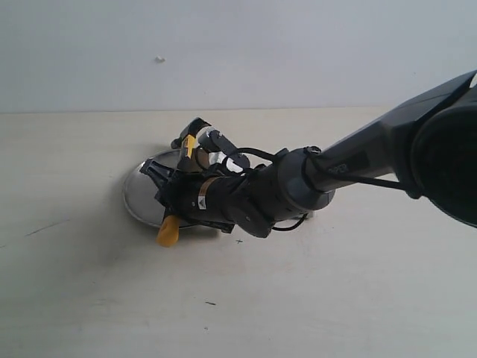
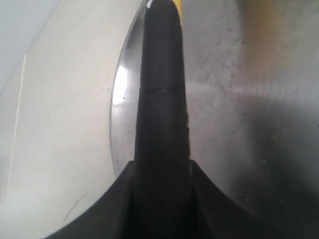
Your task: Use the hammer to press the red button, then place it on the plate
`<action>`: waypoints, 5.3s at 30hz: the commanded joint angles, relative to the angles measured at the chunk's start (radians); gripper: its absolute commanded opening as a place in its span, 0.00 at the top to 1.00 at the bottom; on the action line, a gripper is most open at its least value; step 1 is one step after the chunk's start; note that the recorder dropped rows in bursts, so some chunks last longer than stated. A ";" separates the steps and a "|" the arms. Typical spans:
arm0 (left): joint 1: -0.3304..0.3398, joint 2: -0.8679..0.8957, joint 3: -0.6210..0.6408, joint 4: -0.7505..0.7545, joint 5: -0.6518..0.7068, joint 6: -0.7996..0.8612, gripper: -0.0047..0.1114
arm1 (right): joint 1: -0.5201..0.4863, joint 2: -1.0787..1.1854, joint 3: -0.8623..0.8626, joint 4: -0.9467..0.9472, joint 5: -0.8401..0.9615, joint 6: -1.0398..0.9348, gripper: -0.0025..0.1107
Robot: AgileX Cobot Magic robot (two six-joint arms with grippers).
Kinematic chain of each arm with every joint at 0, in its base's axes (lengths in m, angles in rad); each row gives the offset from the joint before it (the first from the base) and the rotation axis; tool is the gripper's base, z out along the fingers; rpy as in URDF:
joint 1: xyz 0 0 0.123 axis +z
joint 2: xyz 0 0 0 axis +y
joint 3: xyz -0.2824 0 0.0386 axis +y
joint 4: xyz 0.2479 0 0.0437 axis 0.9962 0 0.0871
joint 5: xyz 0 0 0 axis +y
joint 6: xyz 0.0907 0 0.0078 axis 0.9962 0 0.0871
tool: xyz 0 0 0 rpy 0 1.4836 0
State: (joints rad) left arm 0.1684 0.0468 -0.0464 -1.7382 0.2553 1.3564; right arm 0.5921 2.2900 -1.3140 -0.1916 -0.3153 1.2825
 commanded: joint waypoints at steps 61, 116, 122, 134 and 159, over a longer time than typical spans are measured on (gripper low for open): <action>-0.001 -0.005 0.005 -0.006 0.007 0.000 0.96 | 0.001 -0.994 0.538 -0.498 0.423 -0.266 0.98; -0.001 -0.005 0.005 -0.006 0.009 0.000 0.96 | -0.604 -2.290 1.267 -0.460 0.441 -0.269 0.98; -0.001 -0.005 0.005 -0.006 0.009 0.000 0.96 | -0.604 -2.290 1.287 -0.415 0.437 -0.332 0.98; -0.001 -0.005 0.005 -0.006 0.009 0.000 0.96 | -0.604 -2.290 1.314 0.173 0.486 -1.096 0.98; -0.001 -0.005 0.005 -0.006 0.009 0.000 0.96 | -0.604 -2.290 1.314 0.176 0.496 -1.099 0.98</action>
State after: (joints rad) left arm 0.1684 0.0468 -0.0464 -1.7382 0.2553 1.3564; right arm -0.0080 0.0058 -0.0053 -0.0179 0.1793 0.1931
